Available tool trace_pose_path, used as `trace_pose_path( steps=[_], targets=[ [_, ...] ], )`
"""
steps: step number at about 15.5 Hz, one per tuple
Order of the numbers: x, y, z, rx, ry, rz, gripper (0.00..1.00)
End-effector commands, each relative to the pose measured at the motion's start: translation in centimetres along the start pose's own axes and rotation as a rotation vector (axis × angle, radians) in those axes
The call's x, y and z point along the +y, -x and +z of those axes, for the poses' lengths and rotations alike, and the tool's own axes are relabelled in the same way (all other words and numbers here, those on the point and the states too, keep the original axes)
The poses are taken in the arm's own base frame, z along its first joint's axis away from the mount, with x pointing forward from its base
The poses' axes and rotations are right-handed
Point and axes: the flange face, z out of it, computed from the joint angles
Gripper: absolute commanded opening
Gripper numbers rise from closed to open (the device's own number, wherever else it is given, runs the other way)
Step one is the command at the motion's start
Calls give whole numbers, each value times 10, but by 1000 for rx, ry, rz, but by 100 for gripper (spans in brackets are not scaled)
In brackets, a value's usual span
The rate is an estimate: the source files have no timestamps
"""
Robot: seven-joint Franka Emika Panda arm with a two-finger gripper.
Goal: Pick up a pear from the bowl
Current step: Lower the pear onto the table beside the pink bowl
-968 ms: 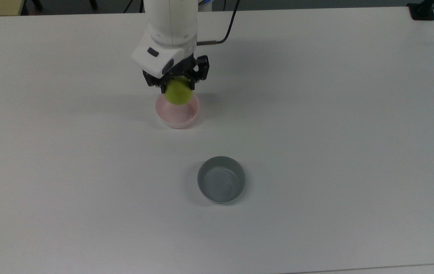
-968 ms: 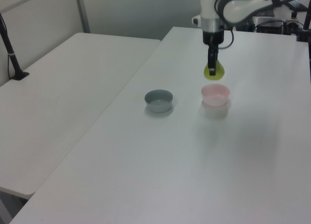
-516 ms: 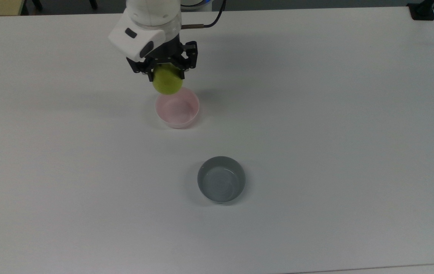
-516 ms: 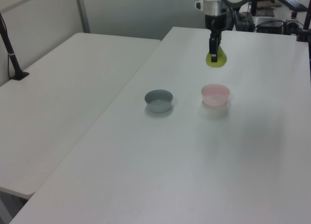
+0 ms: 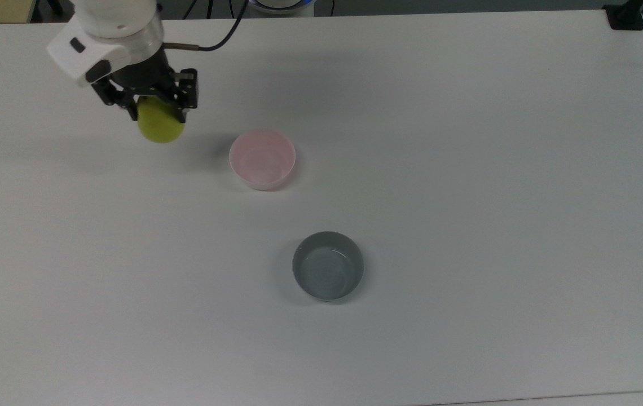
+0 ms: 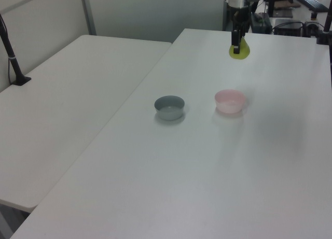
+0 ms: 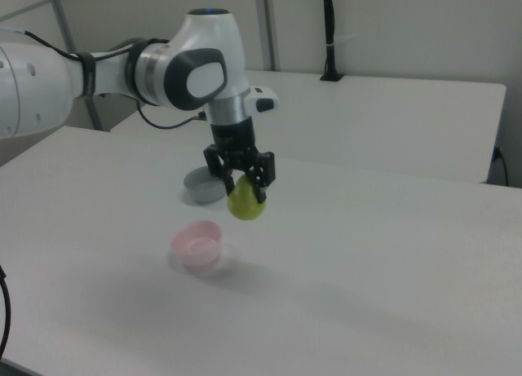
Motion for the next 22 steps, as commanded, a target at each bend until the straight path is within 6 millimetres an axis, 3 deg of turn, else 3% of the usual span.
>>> trace_pose_path(
  steps=[1,6,11,18,20,22],
  targets=[
    [24,-12,26,23,40,-5,53],
    [45,-25,82,15,67,6,54],
    [48,-34,118,16,71,6,55],
    [47,-40,136,28,75,8,66],
    [48,-40,136,28,76,11,80],
    [48,-39,135,29,76,12,88]
  ],
)
